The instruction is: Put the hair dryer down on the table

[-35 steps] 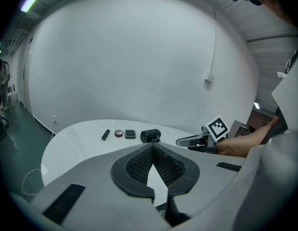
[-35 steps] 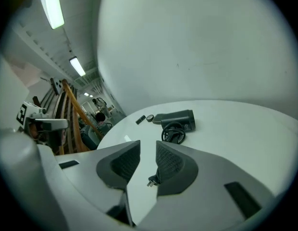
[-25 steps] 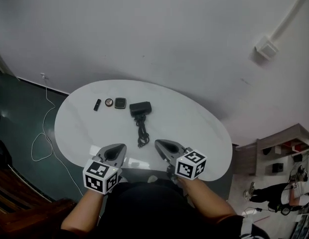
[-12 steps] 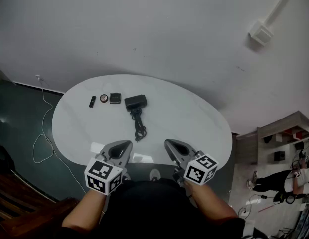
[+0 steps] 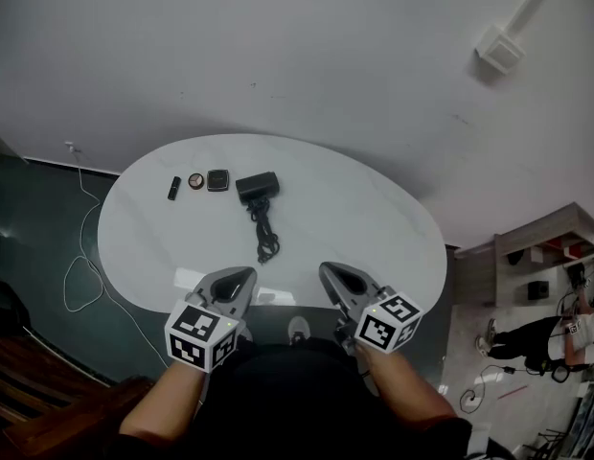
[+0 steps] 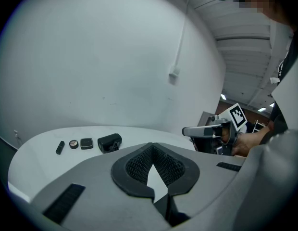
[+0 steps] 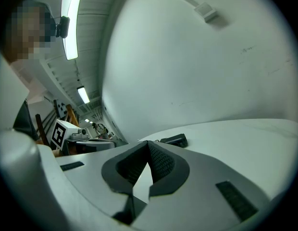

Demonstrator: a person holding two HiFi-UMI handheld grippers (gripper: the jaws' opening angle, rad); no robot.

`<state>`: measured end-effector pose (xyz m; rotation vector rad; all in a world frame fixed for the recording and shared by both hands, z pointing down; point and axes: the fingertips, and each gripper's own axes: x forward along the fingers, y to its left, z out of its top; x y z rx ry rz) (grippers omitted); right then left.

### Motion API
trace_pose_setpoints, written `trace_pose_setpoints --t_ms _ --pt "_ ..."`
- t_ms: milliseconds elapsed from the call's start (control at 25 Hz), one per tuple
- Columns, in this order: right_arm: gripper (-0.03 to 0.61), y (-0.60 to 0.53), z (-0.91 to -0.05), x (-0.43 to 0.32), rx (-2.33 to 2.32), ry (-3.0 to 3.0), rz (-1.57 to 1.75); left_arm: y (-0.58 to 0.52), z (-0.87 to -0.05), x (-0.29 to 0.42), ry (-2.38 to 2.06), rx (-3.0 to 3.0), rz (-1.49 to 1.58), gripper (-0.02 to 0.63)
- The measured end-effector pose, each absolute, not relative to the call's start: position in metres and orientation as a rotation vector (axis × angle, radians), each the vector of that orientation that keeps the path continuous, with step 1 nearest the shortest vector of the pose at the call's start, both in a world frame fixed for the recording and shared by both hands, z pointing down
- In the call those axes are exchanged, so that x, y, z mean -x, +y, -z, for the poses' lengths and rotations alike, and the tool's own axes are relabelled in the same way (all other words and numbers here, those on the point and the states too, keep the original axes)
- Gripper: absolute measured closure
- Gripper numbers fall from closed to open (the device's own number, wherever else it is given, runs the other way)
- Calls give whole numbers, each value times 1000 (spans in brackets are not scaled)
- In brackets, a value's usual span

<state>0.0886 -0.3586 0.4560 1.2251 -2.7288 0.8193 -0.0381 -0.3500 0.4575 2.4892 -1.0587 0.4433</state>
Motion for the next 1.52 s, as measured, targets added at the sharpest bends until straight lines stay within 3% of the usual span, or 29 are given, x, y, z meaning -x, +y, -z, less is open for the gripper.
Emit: trace_pose_setpoints --t_ms 1520 --pt "571 -351 -457 -74 -1163 -2721 -781 -351 -449 58 -1121 -2487 -416 603"
